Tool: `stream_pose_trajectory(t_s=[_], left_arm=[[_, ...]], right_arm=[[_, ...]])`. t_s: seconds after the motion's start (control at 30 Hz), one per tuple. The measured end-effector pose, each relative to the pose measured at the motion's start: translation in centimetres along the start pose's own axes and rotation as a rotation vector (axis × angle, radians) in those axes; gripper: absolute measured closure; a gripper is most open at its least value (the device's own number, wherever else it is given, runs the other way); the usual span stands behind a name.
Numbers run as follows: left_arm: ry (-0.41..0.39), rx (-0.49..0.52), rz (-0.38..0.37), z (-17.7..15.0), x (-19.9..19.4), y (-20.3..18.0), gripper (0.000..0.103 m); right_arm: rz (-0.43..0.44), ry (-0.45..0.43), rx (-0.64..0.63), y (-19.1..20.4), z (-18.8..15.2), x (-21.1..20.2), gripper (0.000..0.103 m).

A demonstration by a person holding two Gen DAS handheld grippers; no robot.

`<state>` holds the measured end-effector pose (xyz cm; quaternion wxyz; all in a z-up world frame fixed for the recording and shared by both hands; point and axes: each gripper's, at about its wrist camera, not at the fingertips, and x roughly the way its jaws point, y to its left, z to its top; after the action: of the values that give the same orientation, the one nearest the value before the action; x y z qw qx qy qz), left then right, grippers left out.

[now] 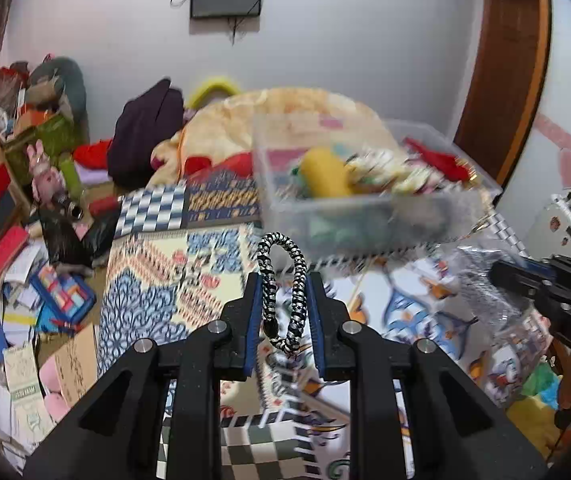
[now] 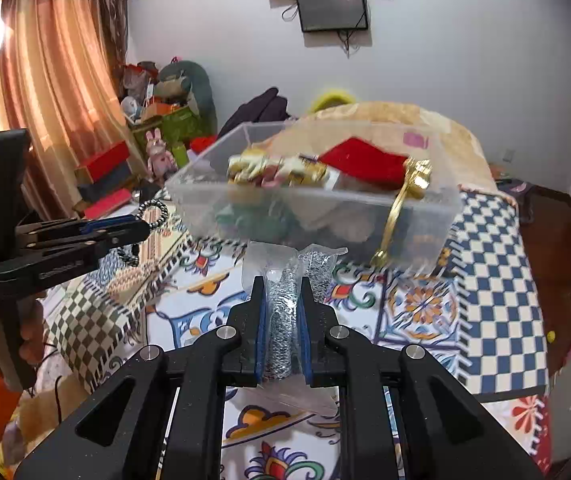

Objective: Organize soft objects
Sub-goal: 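Place the bracelet and clear bag of silver items into the box, open both tools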

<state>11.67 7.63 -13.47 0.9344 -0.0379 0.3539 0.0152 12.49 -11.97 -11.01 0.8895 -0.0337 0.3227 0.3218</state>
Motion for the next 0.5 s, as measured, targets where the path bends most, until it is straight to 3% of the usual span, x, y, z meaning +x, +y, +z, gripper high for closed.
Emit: stream_pose_trajectory(t_s=[0.5], left_arm=[[-0.143,0.036,-0.075,5.7,-1.7,-3.6,0.081]], right_arm=[[-0.076,-0.206,-0.008,-1.7,5.9,-3.5,0.091]])
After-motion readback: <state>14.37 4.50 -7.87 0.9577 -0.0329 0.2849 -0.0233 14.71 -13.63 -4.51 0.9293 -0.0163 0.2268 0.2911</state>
